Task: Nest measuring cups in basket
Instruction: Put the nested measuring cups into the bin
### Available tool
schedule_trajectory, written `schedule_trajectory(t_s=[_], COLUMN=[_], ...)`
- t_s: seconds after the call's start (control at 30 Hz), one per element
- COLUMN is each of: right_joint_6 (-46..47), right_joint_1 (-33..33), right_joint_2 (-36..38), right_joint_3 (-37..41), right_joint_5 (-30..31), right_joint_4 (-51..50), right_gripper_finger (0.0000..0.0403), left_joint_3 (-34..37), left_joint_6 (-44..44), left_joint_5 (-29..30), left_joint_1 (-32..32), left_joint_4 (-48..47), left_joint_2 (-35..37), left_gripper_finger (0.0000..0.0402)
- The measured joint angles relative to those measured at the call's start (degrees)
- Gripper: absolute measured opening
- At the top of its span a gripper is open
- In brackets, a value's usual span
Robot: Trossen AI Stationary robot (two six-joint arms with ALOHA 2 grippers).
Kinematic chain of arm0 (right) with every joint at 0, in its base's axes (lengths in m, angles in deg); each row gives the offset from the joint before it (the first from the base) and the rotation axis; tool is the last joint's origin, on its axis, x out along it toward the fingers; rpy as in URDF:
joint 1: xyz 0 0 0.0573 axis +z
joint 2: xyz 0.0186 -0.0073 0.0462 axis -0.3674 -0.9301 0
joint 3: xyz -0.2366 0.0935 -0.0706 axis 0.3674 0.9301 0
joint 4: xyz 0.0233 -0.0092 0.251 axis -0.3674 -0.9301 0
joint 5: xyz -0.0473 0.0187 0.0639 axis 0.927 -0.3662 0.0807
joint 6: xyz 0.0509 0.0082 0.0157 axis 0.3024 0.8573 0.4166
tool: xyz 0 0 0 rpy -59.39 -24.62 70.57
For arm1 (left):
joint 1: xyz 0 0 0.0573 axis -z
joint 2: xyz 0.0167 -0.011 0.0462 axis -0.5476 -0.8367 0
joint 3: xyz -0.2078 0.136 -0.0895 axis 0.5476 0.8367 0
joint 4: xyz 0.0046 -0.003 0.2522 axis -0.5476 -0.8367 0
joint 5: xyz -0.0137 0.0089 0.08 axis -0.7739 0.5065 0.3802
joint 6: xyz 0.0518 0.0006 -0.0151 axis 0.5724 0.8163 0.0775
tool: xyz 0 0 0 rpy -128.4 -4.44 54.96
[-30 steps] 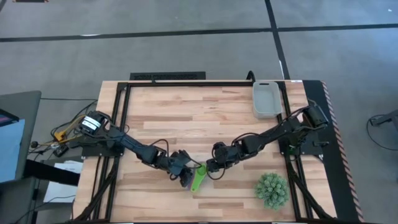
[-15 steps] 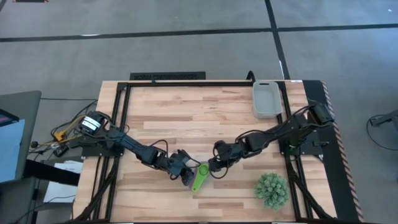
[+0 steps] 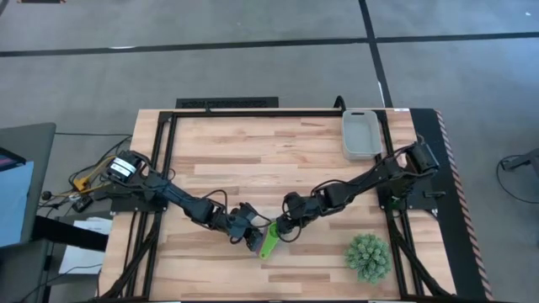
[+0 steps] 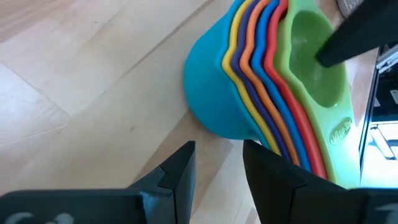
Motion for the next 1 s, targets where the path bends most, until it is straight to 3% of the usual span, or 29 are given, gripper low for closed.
schedule_trajectory(t_s=[1.0], right_joint_6=[-0.9], right_joint_1=[-1.8], right_joint_2=[-1.4], right_joint_3=[0.0], right_joint_5=[-0.1], right_joint_4=[0.1], right_gripper_finger=[0.0196], left_joint_3=[0.0], left_joint_6=[-1.4], left_joint_5=[1.0], left_joint_1=[-0.4], left_joint_4=[-0.3], left_joint_2=[0.0], left_gripper_finger=[0.0121])
